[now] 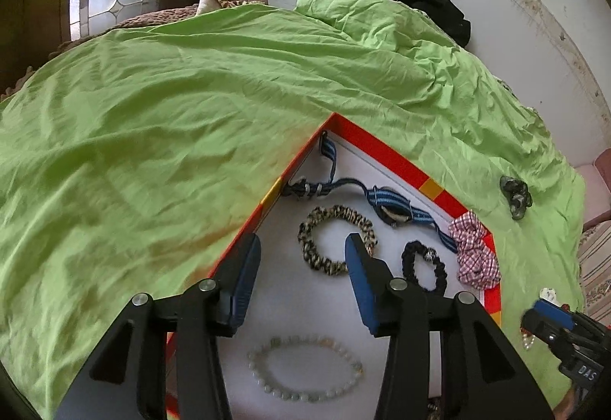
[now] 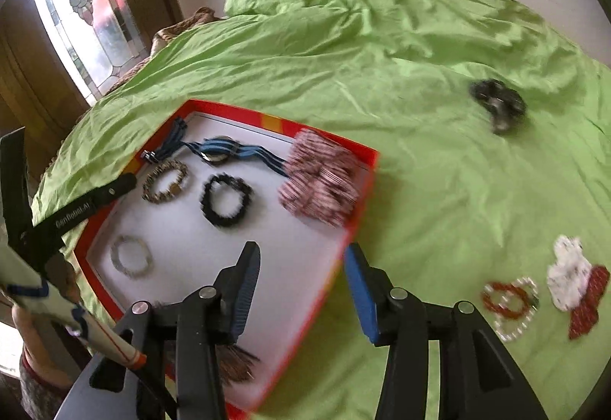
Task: Organize jewelry
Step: 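Open both tools to drop scrunchie and hair tie into the red box, then move both open tools back over the sheet toward the remaining jewelry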
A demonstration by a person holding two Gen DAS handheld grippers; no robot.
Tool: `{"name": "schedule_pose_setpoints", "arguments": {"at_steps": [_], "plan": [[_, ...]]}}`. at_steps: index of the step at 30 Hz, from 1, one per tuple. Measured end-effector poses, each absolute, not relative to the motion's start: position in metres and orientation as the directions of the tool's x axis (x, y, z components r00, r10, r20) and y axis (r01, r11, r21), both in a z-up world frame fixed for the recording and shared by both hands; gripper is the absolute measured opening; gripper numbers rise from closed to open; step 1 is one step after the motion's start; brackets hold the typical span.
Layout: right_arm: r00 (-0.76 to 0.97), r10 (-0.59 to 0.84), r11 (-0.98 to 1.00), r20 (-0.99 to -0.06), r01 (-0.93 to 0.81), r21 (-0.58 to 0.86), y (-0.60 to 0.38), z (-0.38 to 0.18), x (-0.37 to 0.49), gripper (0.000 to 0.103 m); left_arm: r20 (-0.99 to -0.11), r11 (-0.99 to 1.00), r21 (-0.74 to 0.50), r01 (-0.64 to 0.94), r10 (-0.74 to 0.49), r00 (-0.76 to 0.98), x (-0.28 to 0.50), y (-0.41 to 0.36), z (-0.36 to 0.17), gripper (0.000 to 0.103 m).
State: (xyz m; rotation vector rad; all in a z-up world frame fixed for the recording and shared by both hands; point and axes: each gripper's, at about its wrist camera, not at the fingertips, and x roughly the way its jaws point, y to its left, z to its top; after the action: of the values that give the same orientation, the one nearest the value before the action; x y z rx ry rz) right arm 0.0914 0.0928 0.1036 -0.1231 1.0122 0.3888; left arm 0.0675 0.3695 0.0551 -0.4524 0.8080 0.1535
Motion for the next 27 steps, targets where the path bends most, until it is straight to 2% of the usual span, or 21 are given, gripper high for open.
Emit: {"name": "schedule_pose_setpoints", "arguments": {"at_steps": [5,7,12,18,21,27], "plan": [[0.505,0.224,0.937,-0.834,-0.348,0.041,0.052,0.108,0.068,0.051,-0.718,0.904,-0.277,-0.325,0.029,0.695,0.052,0.355,0.061,0.045],[0.526,0.206,0.939,-0.825,-0.345,0.014,0.036,0.109,0.058,0.056,-0.715,0.917,-0.235,-0.323,0.062,0.696,0.043,0.343,0.063,0.045],[0.545,0.118,0.946,-0.830,-0.316,-0.073,-0.012,0.097,0.033,0.057,-0.711,0.950,-0.170,-0.262,0.066,0.700,0.025,0.305,0.072,0.045],[0.539,0.106,0.974,-0.836,-0.224,-0.021,-0.075,0.092,0.017,0.057,-0.695,0.981,-0.097,-0.166,0.053,0.717,0.003,0.248,0.092,0.047],[0.537,0.108,0.985,-0.837,-0.171,0.018,-0.103,0.091,0.012,0.057,-0.699,0.988,-0.100,-0.114,0.012,0.715,-0.005,0.220,0.099,0.053],[0.560,0.103,0.994,-0.822,-0.090,0.063,-0.149,0.093,-0.003,0.057,-0.727,0.998,-0.062,0.007,-0.050,0.685,-0.009,0.155,0.104,0.054]]}}
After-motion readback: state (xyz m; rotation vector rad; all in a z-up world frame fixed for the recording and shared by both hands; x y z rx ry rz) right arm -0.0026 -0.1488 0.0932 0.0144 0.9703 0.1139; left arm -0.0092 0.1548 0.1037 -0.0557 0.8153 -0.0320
